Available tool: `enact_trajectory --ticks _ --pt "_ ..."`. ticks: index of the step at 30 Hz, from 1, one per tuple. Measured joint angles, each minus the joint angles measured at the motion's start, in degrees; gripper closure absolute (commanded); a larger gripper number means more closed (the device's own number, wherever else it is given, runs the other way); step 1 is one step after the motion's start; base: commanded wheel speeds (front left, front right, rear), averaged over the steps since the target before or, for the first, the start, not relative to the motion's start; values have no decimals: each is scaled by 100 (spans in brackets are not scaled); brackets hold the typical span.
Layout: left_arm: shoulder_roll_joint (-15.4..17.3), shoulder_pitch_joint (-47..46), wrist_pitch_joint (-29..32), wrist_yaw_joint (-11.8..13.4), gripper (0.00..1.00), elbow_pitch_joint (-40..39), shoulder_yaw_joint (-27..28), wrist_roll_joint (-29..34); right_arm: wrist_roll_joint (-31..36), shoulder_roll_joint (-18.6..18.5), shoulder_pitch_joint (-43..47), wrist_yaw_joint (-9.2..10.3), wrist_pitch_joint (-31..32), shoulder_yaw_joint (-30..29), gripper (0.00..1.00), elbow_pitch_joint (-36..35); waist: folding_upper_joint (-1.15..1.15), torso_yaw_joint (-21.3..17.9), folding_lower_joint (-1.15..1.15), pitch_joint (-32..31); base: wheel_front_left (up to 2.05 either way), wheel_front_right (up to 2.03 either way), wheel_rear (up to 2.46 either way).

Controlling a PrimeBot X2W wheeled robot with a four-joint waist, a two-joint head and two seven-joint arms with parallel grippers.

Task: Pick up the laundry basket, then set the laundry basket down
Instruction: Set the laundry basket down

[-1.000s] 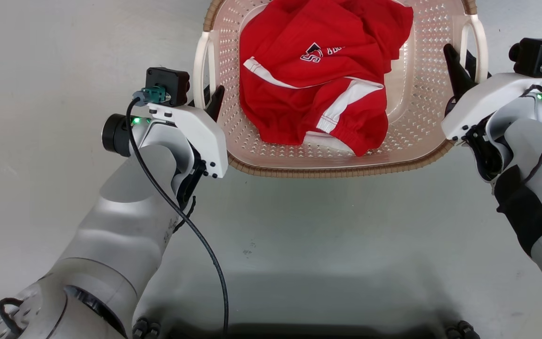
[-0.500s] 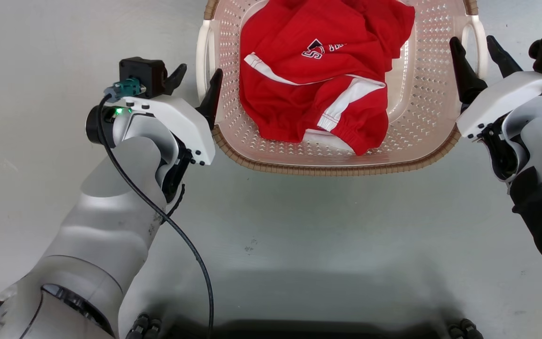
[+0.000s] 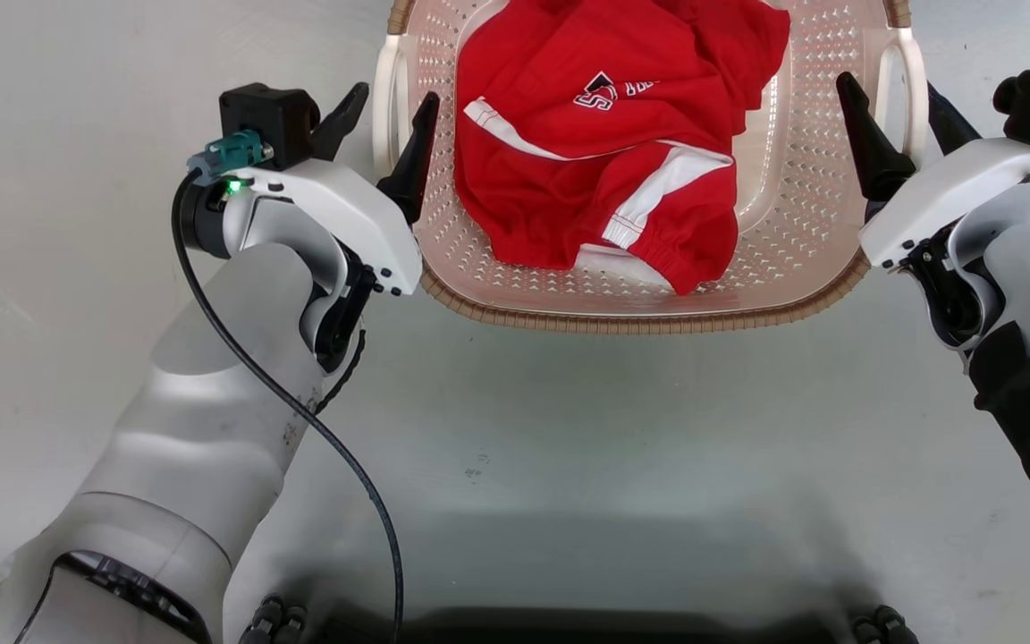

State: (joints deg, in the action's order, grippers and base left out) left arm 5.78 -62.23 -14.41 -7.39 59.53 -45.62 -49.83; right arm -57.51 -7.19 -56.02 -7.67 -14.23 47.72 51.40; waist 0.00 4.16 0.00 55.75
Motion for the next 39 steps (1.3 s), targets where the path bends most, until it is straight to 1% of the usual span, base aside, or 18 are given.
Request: enact_trajectory --ticks 9,16,24,28,29,36,39 --pt "-44 157 0 0 0 2 243 233 -78 1 -14 0 0 116 0 71 0 -1 0 -218 0 0 0" --pt "-48 389 1 0 0 277 377 506 -167 9 4 0 0 219 0 205 0 -2 0 -526 0 0 0" --pt "-97 702 1 0 0 692 423 530 -255 36 166 0 0 410 0 357 0 -9 0 -1007 0 0 0" --pt "-99 848 1 -1 0 913 417 530 -291 41 301 2 0 545 0 381 0 -6 0 -1350 0 0 0" --pt "-99 848 1 -1 0 913 417 530 -291 41 301 2 0 545 0 381 0 -6 0 -1350 0 0 0" --pt "-14 1115 1 -1 0 932 441 565 -294 32 495 2 0 683 0 368 0 9 0 -1880 0 0 0" --pt "34 1267 1 0 0 816 543 700 -294 18 606 2 0 705 0 359 0 28 0 -2127 0 0 0"
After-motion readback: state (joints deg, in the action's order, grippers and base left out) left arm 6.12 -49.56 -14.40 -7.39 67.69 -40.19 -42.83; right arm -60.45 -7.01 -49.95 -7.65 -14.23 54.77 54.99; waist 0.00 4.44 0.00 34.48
